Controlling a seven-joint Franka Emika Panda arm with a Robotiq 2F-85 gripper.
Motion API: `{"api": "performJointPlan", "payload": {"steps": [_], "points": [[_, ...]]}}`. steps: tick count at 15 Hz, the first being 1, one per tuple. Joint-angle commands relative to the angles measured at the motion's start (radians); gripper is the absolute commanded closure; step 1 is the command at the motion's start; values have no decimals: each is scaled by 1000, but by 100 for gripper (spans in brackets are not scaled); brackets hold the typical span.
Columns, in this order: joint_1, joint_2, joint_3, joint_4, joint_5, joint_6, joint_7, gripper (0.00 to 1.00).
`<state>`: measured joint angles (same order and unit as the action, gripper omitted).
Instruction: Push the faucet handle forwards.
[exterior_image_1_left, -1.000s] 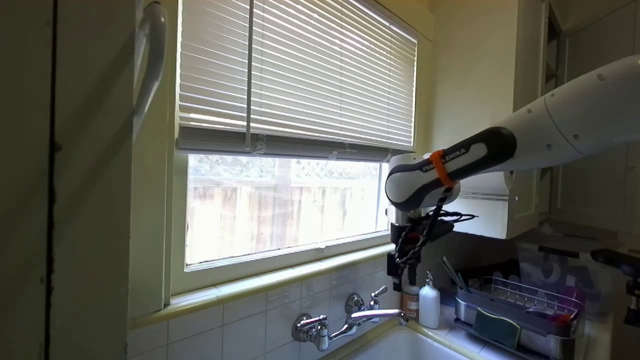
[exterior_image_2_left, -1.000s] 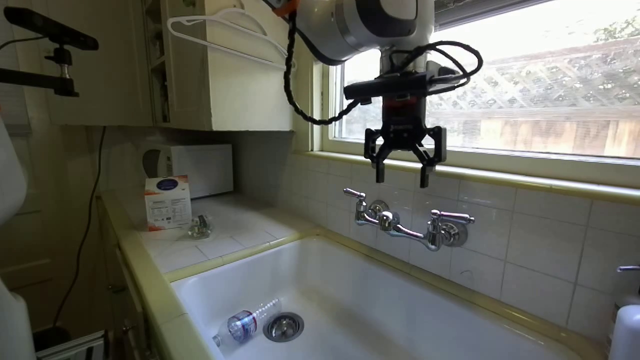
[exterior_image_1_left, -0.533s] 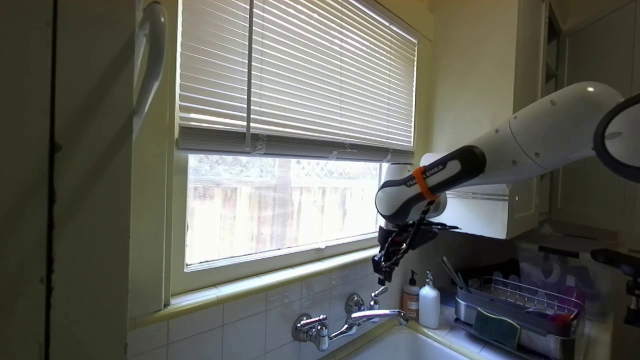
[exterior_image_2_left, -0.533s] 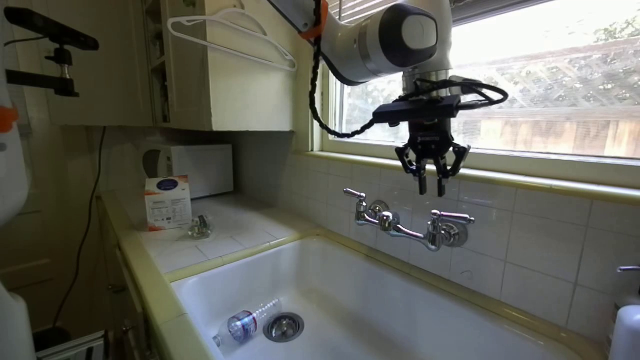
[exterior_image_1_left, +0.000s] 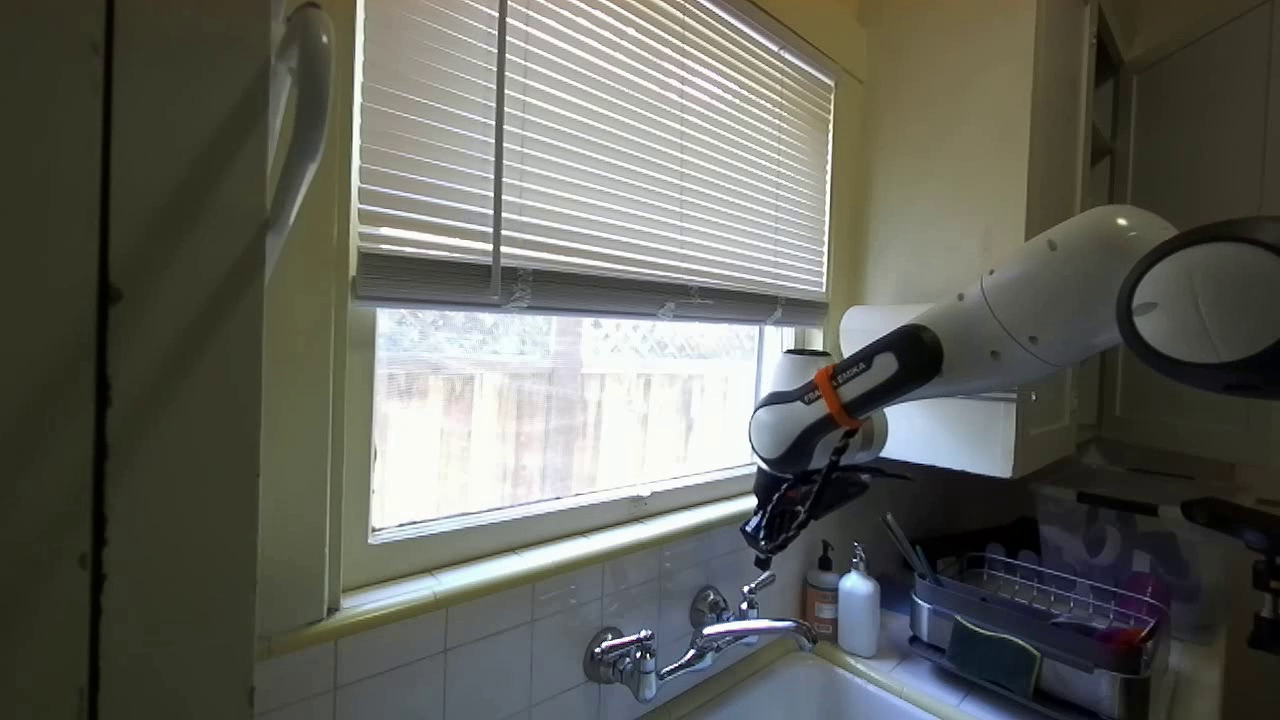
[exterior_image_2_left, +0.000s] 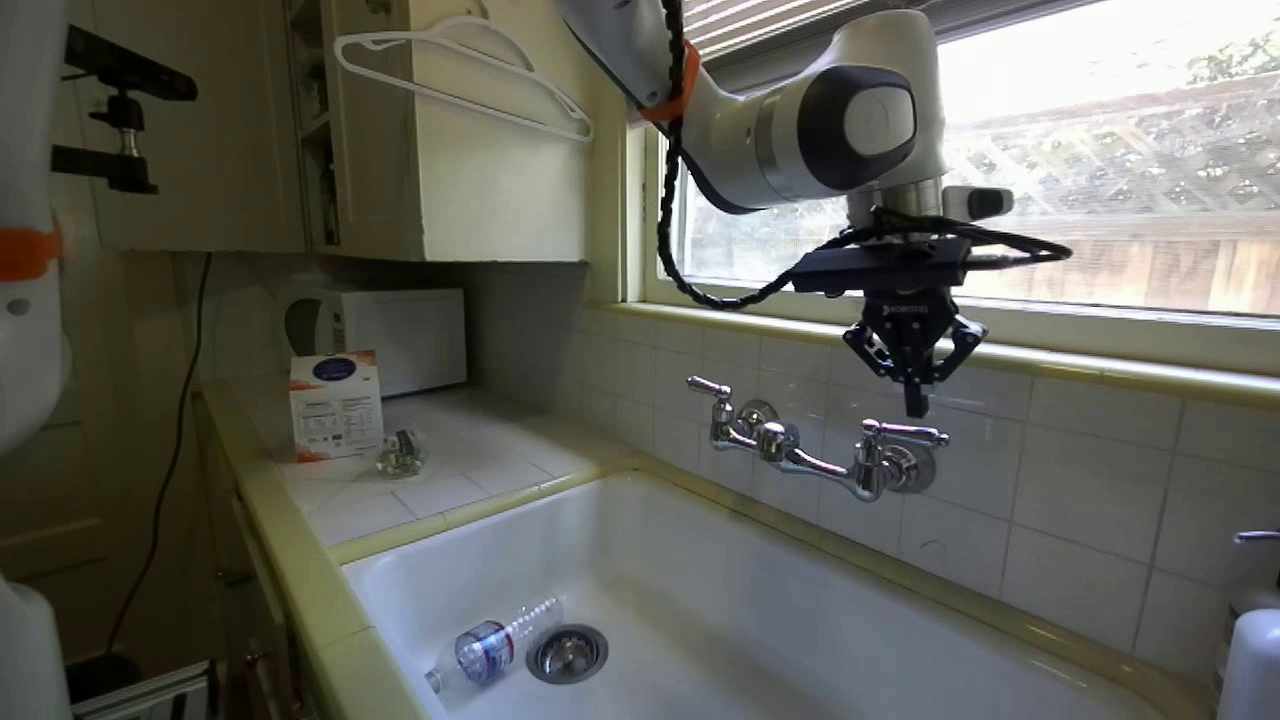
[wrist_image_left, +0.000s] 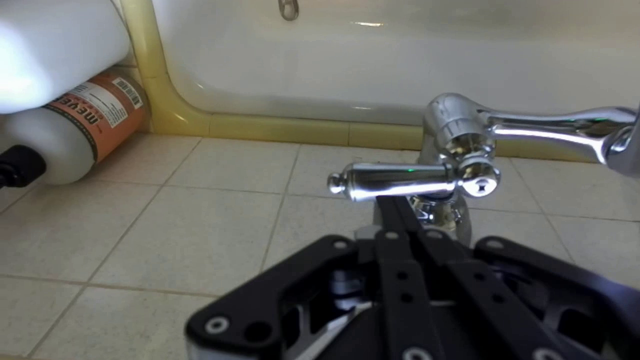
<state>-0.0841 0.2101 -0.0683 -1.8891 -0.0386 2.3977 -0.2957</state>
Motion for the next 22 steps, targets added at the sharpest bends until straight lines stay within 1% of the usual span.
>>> {"api": "performJointPlan", "payload": {"steps": [1,4,7,13,15,17,22], "points": [[-19,27,10,0,30,61,4,100],[-27,34,19,-9,59,101,-4,100],[-26,39,24,-13,62,111,-1,100],[-3,37,-8,-16,-66,43,63,100],[2,26,-10,-13,-94,-20,91,100],[2,17,-6,-8,-96,-101,101,100],[-6,-7,6,9,-56,-252,107,100]]}}
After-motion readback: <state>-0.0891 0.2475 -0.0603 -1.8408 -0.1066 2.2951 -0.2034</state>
